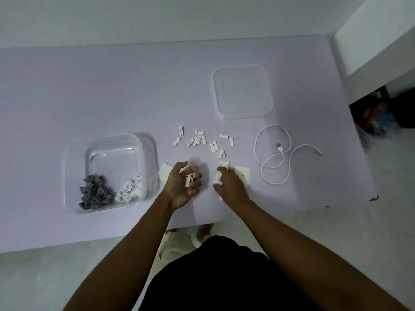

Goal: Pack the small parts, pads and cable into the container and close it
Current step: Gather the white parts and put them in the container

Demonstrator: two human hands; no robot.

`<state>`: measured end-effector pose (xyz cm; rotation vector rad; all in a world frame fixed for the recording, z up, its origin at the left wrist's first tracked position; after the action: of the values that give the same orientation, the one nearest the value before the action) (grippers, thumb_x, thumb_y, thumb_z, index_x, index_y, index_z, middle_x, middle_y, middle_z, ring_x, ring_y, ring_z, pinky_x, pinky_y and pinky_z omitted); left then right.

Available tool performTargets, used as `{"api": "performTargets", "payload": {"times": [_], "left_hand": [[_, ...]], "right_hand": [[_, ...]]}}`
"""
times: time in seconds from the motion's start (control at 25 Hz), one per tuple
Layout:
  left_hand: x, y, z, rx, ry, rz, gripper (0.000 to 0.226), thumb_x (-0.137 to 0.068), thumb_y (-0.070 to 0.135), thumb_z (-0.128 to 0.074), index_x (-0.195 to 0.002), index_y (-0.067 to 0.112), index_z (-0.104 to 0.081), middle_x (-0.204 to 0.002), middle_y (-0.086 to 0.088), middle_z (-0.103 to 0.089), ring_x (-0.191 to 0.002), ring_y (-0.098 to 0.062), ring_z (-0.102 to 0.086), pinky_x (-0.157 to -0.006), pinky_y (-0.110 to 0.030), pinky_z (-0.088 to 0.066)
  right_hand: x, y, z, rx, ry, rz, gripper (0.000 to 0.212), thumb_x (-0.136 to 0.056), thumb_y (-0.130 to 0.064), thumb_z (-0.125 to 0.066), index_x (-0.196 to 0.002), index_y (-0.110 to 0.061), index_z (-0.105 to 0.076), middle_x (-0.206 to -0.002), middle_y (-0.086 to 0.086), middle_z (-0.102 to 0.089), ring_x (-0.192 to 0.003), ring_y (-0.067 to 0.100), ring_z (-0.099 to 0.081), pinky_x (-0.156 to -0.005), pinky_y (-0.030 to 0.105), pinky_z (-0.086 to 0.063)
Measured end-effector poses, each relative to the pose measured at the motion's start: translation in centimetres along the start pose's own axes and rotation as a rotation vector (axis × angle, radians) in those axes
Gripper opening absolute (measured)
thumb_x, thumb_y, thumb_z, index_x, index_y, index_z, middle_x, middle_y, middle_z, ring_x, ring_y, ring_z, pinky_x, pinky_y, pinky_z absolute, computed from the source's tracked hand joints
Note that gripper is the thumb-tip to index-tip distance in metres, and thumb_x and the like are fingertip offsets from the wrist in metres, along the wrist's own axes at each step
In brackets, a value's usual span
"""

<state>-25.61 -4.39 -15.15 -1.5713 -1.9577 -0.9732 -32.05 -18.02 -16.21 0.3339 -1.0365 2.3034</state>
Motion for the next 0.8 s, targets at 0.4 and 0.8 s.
{"api": "performTargets", "payload": {"times": [0.4, 0.8], "left_hand": [[-0.1, 0.9, 2.4, -0.309, 0.337, -0.018, 0.019, -0.098, 0.025, -0.050, -0.086, 0.011, -0.056, -0.060, 0.002, -0.040, -0.039, -0.006, -0.028, -0.031, -0.018, -0.021], [-0.3, 1.8, 3.1, -0.356, 0.386, -0.048, 0.034, -0.098, 0.043, -0.053, -0.093, 0.010, -0.060, -0.060, 0.001, -0.042, -0.044, -0.008, -0.028, -0.034, -0.019, -0.023]], "right_hand": [[-0.2, -1.1, 0.0, 0.039, 0.082, 0.129, 0.022, -0.086, 0.002, -0.067, -0.106, -0.007, -0.063, -0.113, 0.010, -0.052, -0.091, 0.020, -0.057, -0.075, 0.012, -0.042], [-0.1, 2.5, 0.5, -1.772, -0.007, -0.474, 0.019, -0.082, -0.003, -0.073, -0.101, -0.003, -0.070, -0.094, 0.012, -0.071, -0.076, 0.015, -0.069, -0.066, 0.022, -0.058]]}}
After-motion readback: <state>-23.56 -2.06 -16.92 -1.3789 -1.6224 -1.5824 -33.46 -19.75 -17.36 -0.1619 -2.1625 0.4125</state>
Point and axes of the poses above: each hand's wrist, its own x-axis away from the middle knuckle, its own z-axis out of the back of the hand, y = z × x, the point moved 8 cm from there along -x, towards the middle knuckle
